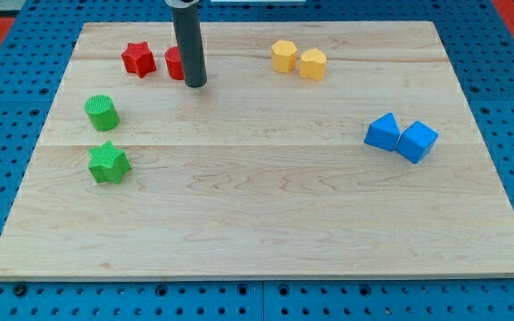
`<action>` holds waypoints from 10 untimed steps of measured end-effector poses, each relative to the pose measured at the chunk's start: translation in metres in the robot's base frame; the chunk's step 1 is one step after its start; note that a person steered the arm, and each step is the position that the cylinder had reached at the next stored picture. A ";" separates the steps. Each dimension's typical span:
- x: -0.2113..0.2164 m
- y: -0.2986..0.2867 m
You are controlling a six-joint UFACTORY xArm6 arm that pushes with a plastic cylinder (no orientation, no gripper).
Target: Move red star towards top left of the board
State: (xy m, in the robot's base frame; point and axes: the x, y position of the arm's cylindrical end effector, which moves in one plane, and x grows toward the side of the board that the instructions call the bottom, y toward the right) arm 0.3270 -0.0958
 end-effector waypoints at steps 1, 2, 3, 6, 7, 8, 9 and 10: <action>0.001 -0.067; 0.001 -0.108; 0.020 -0.128; -0.066 -0.104; -0.105 -0.107; -0.063 -0.099; -0.021 -0.098; -0.029 -0.062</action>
State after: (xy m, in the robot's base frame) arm 0.2981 -0.1580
